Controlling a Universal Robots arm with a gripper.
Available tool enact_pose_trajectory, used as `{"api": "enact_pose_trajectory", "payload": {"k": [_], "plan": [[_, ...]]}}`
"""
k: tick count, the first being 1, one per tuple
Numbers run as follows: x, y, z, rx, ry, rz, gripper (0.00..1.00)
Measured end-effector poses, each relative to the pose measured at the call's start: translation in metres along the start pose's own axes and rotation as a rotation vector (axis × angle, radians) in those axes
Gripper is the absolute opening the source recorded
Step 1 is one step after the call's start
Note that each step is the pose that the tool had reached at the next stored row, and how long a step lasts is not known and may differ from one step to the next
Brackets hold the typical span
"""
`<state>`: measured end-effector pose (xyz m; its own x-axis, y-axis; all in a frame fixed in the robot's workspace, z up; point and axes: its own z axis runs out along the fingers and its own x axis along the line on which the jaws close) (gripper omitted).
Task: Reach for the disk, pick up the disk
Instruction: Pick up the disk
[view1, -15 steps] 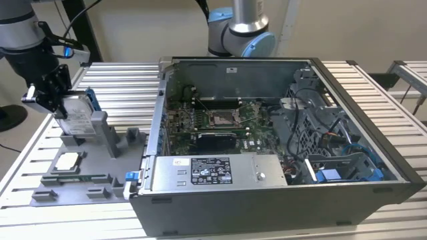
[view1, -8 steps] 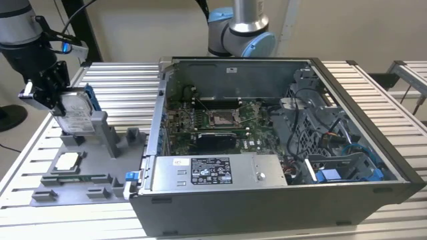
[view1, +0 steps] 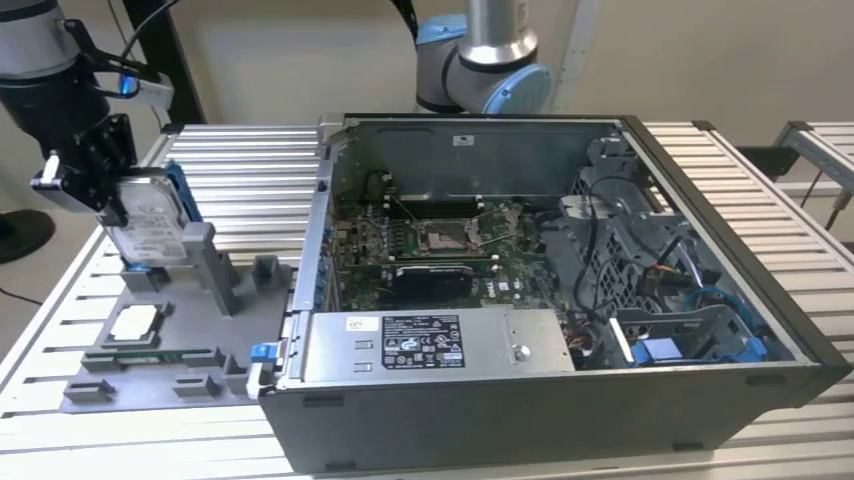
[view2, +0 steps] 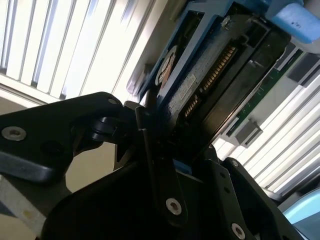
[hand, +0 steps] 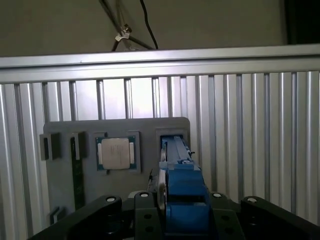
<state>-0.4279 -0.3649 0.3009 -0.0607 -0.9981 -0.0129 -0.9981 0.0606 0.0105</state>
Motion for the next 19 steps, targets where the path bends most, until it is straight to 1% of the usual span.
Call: {"api": "enact_pose_trajectory", "payload": {"k": [9, 19], "plan": [[-0.0002, 0.0002, -0.0138, 0.0001, 0.0000, 0.000, 0.00], [-0.0004, 0.0003, -0.0327, 0.0001, -0.0001, 0.000, 0.00]]}}
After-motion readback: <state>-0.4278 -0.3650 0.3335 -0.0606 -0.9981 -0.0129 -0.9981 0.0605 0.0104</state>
